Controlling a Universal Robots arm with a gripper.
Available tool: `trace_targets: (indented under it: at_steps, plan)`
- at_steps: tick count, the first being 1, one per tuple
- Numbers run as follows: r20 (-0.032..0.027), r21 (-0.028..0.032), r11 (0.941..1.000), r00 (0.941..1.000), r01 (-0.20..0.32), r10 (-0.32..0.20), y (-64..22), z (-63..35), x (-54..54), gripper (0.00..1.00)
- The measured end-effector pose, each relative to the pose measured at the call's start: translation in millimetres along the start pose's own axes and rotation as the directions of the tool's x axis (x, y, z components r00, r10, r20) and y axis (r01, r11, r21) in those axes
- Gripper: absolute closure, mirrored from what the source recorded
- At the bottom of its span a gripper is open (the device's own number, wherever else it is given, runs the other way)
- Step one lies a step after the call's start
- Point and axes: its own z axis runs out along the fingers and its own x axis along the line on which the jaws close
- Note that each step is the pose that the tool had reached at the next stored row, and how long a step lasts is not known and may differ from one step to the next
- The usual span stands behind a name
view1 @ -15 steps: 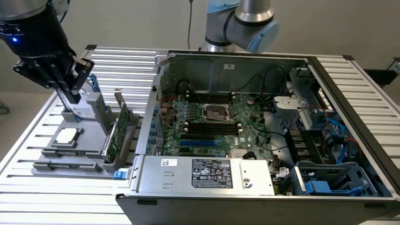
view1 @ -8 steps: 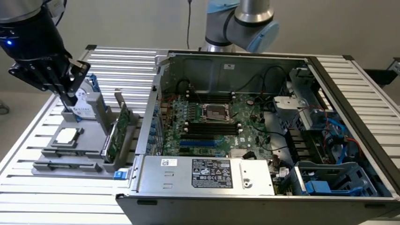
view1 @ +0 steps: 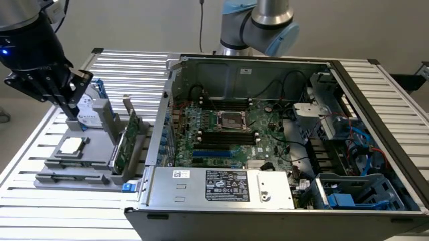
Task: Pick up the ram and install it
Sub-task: 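Reach for the ram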
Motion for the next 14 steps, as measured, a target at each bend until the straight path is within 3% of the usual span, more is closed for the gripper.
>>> trace_targets:
  at_steps: [14]
  plan:
    - [-0.0186, -0.0002, 1.0, 0.9998, 0.008, -0.008, -13.7, 10.1, 7.6, 0.89]
